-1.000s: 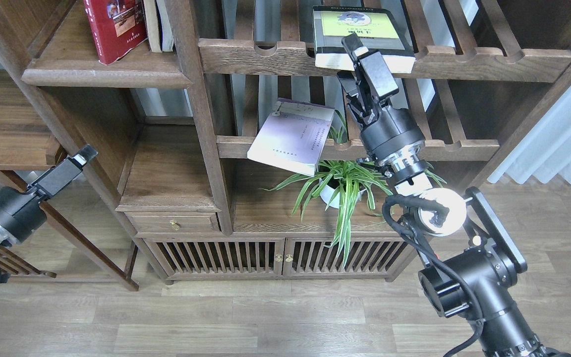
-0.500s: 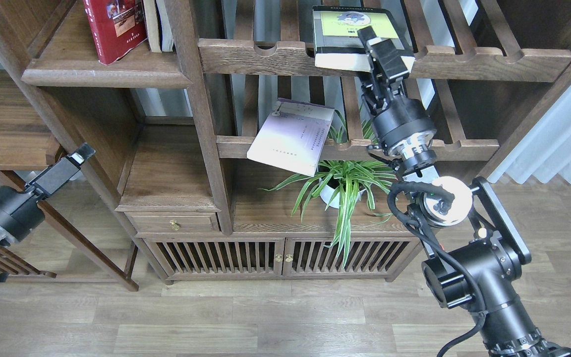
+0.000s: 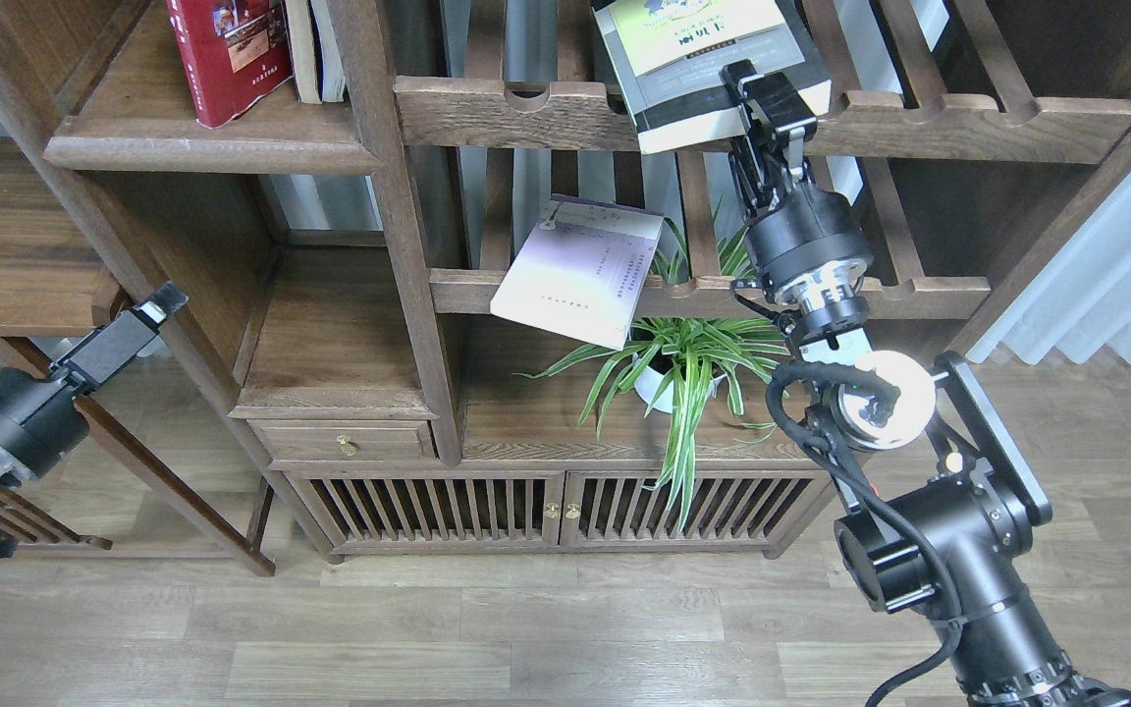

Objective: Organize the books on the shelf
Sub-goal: 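Pull the green-covered book down off the top shelf with the right gripper, then grasp the green-covered book's edge with the left gripper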

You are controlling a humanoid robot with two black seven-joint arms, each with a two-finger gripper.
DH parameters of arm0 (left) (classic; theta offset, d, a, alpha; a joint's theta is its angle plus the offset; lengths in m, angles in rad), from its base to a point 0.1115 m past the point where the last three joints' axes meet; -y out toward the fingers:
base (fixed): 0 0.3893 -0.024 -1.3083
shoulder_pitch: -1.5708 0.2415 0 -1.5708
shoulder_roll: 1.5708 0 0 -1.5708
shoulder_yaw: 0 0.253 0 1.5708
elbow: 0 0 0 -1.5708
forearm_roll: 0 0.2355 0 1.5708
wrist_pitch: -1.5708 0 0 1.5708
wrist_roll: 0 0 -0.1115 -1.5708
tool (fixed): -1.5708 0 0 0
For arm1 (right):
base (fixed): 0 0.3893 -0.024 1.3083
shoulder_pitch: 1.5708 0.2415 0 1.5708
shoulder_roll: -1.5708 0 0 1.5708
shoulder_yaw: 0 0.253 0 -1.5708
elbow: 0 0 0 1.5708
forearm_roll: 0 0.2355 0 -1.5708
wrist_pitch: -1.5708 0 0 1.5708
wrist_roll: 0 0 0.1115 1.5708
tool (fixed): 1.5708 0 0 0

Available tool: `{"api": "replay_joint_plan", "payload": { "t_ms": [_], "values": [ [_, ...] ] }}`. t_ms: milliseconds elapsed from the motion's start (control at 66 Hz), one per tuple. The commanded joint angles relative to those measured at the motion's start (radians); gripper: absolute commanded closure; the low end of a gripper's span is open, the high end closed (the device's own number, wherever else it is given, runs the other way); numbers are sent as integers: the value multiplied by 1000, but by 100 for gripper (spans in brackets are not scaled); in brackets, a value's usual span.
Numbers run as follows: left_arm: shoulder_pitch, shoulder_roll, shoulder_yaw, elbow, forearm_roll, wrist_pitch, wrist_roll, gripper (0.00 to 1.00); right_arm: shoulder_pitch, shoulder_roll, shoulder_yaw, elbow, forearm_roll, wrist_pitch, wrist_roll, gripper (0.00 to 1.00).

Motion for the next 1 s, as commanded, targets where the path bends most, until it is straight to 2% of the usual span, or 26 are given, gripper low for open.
{"api": "replay_joint_plan", "payload": {
  "t_ms": [0,136,212,257,288,439,530,682,833,984],
  "values": [
    [0,-39,0,34,-6,0,-1,0,-90,0,-64,50,11,122,-2,95],
    [2,-86,12,54,-52,0,-3,0,-223,0,-130,109,11,230,-4,95],
    [9,-128,42,56,-167,0,9,0,-297,0,-170,115,11,325,-5,95],
    [15,-143,78,51,-264,0,13,0,-332,0,-195,115,12,372,-5,95],
    [14,-143,174,36,-435,0,13,0,-376,0,-239,115,12,436,-5,94],
    [-4,-137,325,-5,-697,0,13,0,-444,-32,-333,112,38,436,-7,94],
    [-29,-137,378,-22,-770,0,6,0,-475,-38,-368,107,44,436,-27,94],
    [-58,-138,393,-94,-868,0,-4,0,-509,-38,-370,83,54,436,-90,94],
    [-73,-137,393,-168,-879,0,-43,0,-510,-41,-373,61,64,436,-96,94],
    [-95,-137,417,-194,-876,0,-47,0,-510,-29,-376,38,64,436,-96,94]
  ]
}}
